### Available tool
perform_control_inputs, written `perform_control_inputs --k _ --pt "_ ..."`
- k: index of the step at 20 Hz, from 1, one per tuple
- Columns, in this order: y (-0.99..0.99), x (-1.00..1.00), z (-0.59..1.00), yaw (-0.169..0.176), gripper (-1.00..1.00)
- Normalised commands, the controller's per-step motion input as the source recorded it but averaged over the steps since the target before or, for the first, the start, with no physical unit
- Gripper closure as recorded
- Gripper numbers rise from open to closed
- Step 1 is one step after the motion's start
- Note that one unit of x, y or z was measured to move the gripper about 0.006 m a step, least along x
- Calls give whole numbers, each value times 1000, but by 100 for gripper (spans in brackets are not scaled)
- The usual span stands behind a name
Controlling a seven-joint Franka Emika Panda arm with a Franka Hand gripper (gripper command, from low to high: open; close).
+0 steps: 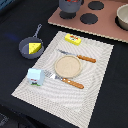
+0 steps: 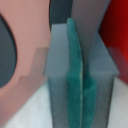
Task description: Interact with the objects in diverse but meaningful ways.
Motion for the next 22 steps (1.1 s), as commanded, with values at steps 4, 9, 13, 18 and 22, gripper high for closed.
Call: perform_control_inputs --k 4,9,13,18,22 --pt "0 -319 -123 0 100" --pt "0 3 -75 0 100" --pt "0 226 -11 0 100" --pt "0 -34 -217 4 100" --pt "0 -76 -281 3 100"
